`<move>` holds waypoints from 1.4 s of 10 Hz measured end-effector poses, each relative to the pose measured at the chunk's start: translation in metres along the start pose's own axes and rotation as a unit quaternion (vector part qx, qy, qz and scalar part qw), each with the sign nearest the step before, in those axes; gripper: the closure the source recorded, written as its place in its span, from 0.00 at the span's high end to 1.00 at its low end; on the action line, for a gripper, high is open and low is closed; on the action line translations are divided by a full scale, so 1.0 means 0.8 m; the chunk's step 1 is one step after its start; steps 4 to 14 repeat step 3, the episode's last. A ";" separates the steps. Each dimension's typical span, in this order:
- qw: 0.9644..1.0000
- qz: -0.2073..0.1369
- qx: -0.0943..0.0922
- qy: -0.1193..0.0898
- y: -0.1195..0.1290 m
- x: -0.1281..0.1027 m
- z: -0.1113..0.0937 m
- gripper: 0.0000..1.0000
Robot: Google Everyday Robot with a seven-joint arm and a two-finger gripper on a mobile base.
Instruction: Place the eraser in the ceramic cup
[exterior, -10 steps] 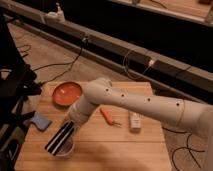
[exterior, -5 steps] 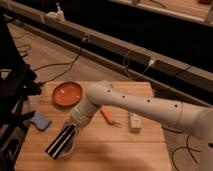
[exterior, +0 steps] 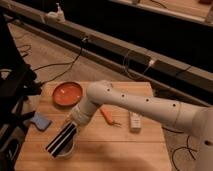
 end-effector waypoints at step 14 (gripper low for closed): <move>1.000 0.004 0.001 0.001 0.000 0.001 -0.001 0.80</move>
